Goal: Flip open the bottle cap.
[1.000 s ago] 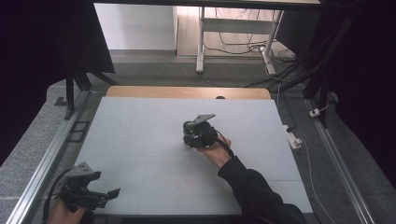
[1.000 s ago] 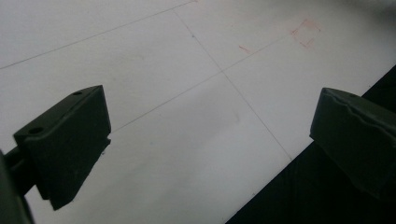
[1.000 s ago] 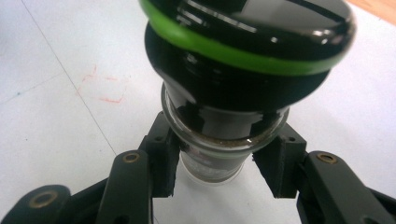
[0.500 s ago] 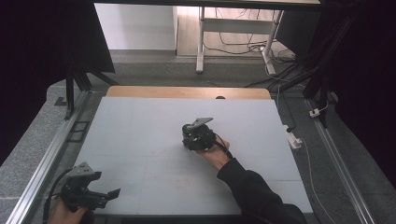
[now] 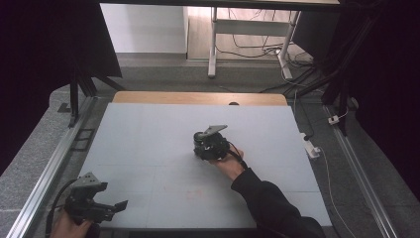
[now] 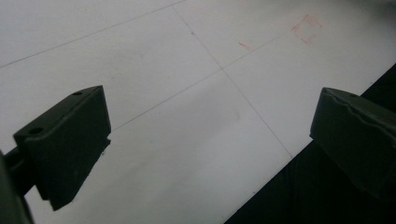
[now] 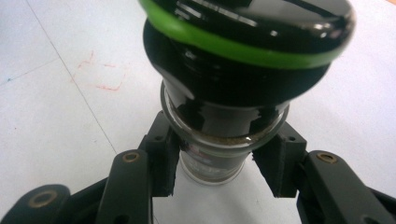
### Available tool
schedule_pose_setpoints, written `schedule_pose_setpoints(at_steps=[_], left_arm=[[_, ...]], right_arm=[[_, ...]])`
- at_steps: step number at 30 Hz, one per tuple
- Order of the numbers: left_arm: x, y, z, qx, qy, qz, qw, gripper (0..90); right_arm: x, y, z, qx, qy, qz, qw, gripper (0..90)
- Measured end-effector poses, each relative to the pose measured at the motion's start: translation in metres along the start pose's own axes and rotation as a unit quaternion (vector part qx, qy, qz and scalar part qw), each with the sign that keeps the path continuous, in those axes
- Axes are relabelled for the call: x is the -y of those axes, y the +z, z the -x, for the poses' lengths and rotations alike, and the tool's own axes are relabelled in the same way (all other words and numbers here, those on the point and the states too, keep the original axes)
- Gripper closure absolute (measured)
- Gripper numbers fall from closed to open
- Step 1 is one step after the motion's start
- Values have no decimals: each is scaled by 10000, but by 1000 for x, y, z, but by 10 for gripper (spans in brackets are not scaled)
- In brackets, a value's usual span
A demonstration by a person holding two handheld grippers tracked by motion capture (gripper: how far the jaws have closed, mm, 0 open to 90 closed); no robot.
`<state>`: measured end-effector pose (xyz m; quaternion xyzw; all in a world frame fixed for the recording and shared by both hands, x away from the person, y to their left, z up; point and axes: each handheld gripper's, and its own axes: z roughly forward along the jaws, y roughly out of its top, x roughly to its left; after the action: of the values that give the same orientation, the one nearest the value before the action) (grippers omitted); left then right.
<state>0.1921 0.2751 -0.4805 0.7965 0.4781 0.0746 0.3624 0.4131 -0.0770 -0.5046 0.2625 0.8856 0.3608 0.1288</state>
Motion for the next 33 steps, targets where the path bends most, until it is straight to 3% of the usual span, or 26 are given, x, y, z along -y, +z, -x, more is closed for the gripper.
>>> schedule_pose_setpoints(at_steps=[16,20,27,33], left_arm=[[-11,3,-4,78,163,198,9996,0],[-16,7,-3,199,340,344,9986,0],[-28,20,-2,629,502,411,9959,0],[-41,29,1,656,589,491,9949,0]], right_arm=[[1,0,0,15,10,19,10000,522],[1,0,0,11,2,17,10000,522],[1,0,0,5,-13,9,10000,522],[1,0,0,-10,-14,10,10000,522]])
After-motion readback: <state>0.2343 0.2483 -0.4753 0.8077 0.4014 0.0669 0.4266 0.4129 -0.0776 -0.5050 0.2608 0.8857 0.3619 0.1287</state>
